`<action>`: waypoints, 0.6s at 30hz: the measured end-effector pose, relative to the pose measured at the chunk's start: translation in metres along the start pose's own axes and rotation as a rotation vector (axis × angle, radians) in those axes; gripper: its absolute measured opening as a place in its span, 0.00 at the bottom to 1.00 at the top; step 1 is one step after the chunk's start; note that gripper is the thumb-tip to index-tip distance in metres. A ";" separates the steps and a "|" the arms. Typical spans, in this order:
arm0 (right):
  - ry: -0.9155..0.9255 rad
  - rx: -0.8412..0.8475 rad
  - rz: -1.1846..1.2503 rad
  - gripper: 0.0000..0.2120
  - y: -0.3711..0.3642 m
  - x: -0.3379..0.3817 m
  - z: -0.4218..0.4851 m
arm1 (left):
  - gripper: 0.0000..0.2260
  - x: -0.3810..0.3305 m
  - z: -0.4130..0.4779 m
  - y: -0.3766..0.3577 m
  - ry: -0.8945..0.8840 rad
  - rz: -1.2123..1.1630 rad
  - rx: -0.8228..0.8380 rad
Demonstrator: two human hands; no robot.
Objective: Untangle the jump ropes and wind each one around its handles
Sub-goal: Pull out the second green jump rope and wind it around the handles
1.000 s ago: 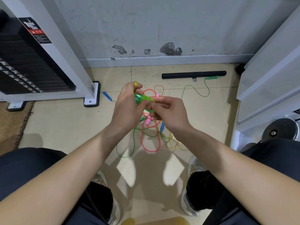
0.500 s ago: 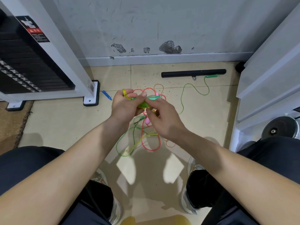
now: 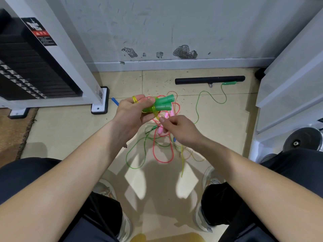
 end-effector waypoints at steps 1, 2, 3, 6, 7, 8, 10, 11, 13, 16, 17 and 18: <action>-0.009 0.011 -0.039 0.27 0.007 -0.003 0.002 | 0.16 -0.001 -0.002 -0.003 0.022 0.025 0.025; -0.016 0.015 -0.055 0.28 0.014 -0.005 0.004 | 0.16 -0.002 -0.004 -0.005 0.043 0.058 0.054; -0.020 0.015 -0.048 0.27 0.020 -0.009 0.008 | 0.16 -0.002 -0.006 -0.008 0.062 0.092 0.086; -0.010 0.088 0.076 0.15 0.029 -0.013 0.012 | 0.14 -0.002 -0.013 -0.019 0.097 0.208 0.190; -0.013 0.131 0.128 0.13 0.029 -0.013 0.012 | 0.15 -0.002 -0.015 -0.023 0.087 0.275 0.232; -0.019 0.172 0.188 0.13 0.028 -0.014 0.011 | 0.16 -0.002 -0.017 -0.026 0.062 0.357 0.277; -0.047 0.252 0.314 0.16 0.024 -0.015 0.010 | 0.19 -0.007 -0.020 -0.032 -0.035 0.563 0.370; -0.074 0.292 0.373 0.16 0.021 -0.017 0.009 | 0.20 -0.010 -0.021 -0.035 -0.106 0.692 0.407; -0.152 0.335 0.440 0.13 0.020 -0.021 0.007 | 0.22 -0.012 -0.020 -0.037 -0.255 0.946 0.443; -0.215 0.295 0.475 0.12 0.024 -0.017 0.004 | 0.23 -0.009 -0.018 -0.038 -0.408 1.138 0.412; -0.221 0.254 0.488 0.12 0.026 -0.012 0.002 | 0.23 -0.008 -0.018 -0.039 -0.447 1.155 0.394; -0.225 0.200 0.503 0.11 0.027 -0.008 0.001 | 0.22 -0.008 -0.017 -0.039 -0.492 1.162 0.364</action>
Point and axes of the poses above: each hand's wrist, its own z-axis towards the middle knuckle, its own y-axis out of the back of the hand, x = y × z, the point moved 8 cm from there along z, towards the middle knuckle, and after that the axes turned 14 degrees about -z, right-handed, at the moved point
